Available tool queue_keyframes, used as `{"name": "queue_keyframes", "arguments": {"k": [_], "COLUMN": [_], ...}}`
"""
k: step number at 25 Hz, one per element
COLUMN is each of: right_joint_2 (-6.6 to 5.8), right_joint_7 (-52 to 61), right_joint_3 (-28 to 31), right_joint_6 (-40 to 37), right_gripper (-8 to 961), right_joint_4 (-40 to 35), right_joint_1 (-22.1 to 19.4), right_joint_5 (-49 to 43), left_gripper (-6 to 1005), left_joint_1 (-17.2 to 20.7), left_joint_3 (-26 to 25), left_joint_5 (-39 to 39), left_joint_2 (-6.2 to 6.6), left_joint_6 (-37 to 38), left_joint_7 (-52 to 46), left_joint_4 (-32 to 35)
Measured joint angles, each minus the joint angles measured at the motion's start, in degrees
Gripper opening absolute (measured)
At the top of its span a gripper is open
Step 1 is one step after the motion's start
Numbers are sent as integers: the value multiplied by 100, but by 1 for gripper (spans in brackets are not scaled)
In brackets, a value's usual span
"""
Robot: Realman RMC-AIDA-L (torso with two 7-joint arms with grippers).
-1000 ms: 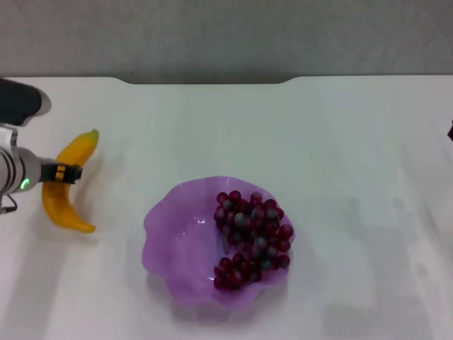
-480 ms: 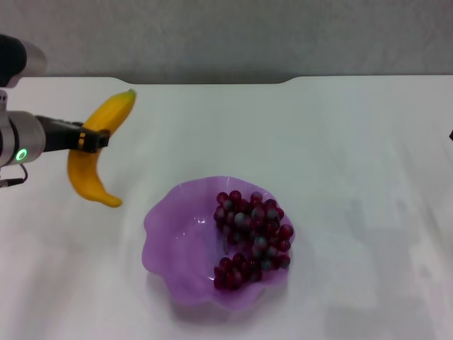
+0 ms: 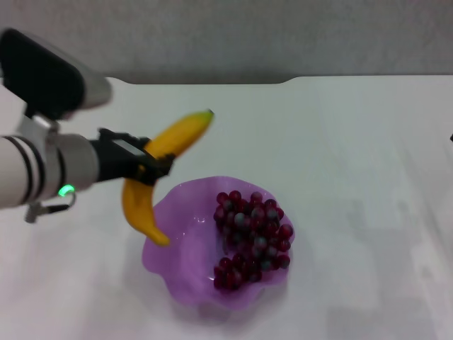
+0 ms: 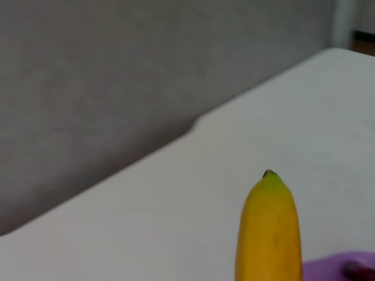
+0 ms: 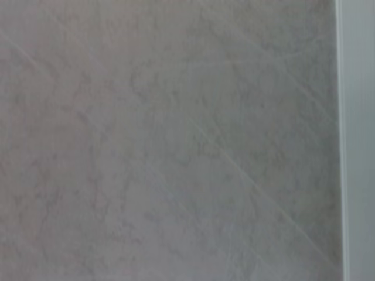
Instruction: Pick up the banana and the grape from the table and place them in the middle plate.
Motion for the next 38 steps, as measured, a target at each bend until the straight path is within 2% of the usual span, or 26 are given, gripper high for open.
{"name": "queue_keyframes", "arguments": {"k": [5, 10, 16, 21, 27, 38], "right_joint_2": [0, 0, 0, 0, 0, 0], "right_joint_7": [0, 0, 0, 1, 1, 1], "right_joint_3": [0, 0, 0, 0, -1, 0], "right_joint_6": [1, 1, 1, 1, 1, 1], "right_gripper": [892, 891, 892, 892, 892, 891], "right_joint_4": [3, 4, 3, 3, 3, 12], "right_joint_1": [0, 13, 8, 10, 10, 1], "right_joint_5": [0, 0, 1, 0, 0, 0], "left_gripper": [524, 530, 538, 544, 552, 566], "left_joint_1": [-201, -402, -493, -706, -954, -963], "left_joint_3": [562, 826, 878, 870, 895, 962], "left_joint_5": [-39, -182, -193, -197, -198, -259], "left_joint_2": [-5, -15, -22, -27, -42, -37], "left_joint_6": [80, 236, 622, 1103, 1151, 1126], "left_joint_7": [113, 128, 103, 28, -162, -209], "left_joint_4": [374, 788, 1070, 1626, 2160, 2186]}}
